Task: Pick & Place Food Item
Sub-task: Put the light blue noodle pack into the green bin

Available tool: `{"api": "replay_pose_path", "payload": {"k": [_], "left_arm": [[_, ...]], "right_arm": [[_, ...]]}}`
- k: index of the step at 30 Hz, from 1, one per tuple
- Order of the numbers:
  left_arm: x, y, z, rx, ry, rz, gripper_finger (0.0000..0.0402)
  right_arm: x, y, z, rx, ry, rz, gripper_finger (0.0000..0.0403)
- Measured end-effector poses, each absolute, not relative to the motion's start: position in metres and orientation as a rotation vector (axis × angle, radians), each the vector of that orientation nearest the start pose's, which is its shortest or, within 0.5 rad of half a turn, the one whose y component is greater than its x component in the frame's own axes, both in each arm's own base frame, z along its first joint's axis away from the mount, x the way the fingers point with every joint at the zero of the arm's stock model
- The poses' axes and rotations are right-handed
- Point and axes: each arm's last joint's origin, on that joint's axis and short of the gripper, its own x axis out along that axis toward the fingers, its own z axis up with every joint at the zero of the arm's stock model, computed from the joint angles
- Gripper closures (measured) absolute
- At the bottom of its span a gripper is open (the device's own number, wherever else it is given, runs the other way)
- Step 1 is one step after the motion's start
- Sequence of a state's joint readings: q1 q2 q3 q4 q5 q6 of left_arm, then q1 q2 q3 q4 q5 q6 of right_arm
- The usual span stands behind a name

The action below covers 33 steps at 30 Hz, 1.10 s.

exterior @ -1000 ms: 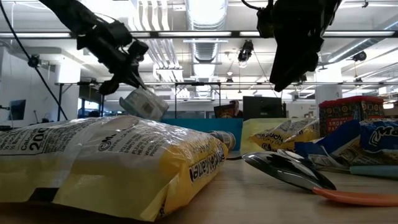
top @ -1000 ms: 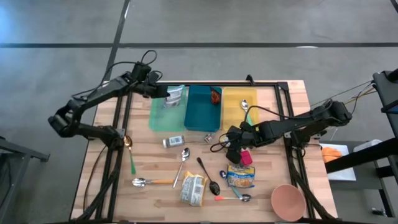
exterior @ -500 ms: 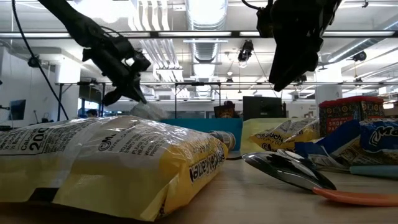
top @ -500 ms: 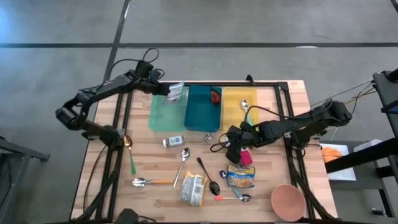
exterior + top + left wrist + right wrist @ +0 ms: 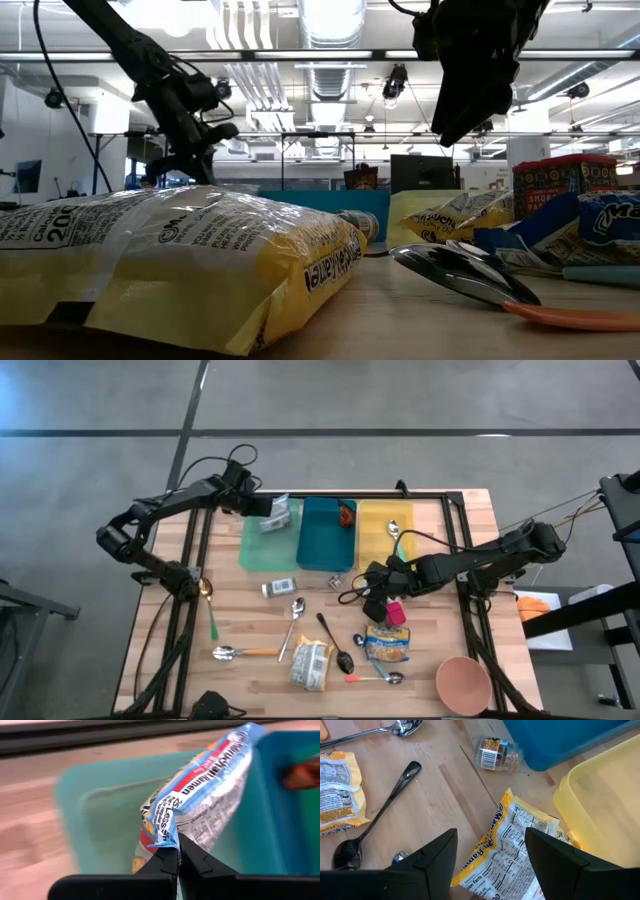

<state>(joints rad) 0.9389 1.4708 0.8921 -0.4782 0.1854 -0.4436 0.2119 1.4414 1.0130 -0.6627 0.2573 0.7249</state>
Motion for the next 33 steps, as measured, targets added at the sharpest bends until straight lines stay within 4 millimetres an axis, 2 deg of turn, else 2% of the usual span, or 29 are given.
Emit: {"api": "replay_pose_path", "payload": {"k": [10, 22, 26, 33], "left_arm": [[0.1662, 0.2231, 0.2020, -0.921, 0.754, 0.980, 0.0401], [0.1664, 0.2230, 0.2023, -0.940, 0.742, 0.990, 0.0398], [0.1664, 0.2230, 0.2023, -0.947, 0.739, 0.993, 0.0374], [0.1664, 0.2230, 0.2023, -0.957, 0.735, 0.998, 0.0305]], "right_arm": [[0.2731, 0.0512, 0.2322, 0.403, 0.982, -0.417, 0.0172], [0.2734, 0.0513, 0.2318, 0.405, 0.977, -0.415, 0.0172], [0.2736, 0.0513, 0.2319, 0.406, 0.975, -0.414, 0.0172], [0.2737, 0.0514, 0.2319, 0.406, 0.974, -0.413, 0.0172]]}}
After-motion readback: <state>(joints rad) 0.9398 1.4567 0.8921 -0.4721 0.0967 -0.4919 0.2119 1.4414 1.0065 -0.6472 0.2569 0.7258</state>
